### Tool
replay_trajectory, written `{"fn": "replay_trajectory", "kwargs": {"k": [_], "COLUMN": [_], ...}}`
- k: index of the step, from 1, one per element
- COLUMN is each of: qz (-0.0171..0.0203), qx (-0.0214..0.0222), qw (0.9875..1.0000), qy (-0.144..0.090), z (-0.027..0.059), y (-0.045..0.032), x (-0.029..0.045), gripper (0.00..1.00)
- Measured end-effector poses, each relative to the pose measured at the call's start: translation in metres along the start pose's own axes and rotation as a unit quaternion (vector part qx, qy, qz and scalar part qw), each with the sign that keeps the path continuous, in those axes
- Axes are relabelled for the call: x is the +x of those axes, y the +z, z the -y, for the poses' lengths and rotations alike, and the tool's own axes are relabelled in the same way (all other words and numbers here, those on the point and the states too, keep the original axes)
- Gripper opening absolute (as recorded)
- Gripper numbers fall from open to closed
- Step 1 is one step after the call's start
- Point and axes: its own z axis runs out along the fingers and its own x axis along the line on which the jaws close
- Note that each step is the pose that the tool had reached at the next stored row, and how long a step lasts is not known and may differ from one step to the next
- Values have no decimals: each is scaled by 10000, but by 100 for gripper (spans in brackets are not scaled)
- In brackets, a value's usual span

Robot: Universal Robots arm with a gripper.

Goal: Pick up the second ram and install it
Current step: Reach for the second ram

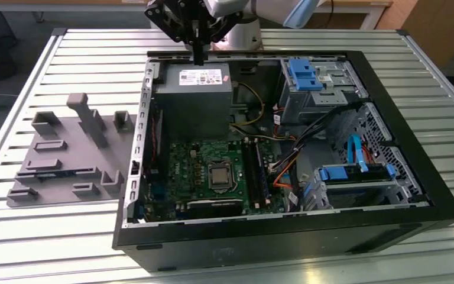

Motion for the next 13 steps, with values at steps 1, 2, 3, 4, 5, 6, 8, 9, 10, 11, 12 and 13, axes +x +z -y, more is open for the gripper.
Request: {"fn": "replay_trajectory", "kwargs": {"k": [1, 2, 3, 4, 5, 6, 8, 9, 10, 11, 12, 13], "qz": [0, 0, 0, 0, 0, 0, 0, 1, 0, 0, 0, 0], "qx": [0, 0, 0, -1, 0, 0, -1, -1, 0, -1, -1, 0], "qw": [10000, 10000, 10000, 10000, 10000, 10000, 10000, 10000, 10000, 10000, 10000, 10000], "qy": [0, 0, -1, -1, -1, -1, 0, 0, 0, 0, 0, 0], "z": [1, 2, 3, 4, 5, 6, 8, 9, 10, 11, 11, 12], "y": [0, 0, -1, -1, -1, -2, -2, -3, -3, -3, -4, -4], "x": [8, 19, 32, 46, 59, 73, 102, 114, 126, 138, 149, 159], "gripper": [11, 11, 11, 11, 11, 11, 11, 11, 11, 11, 11, 11]}}
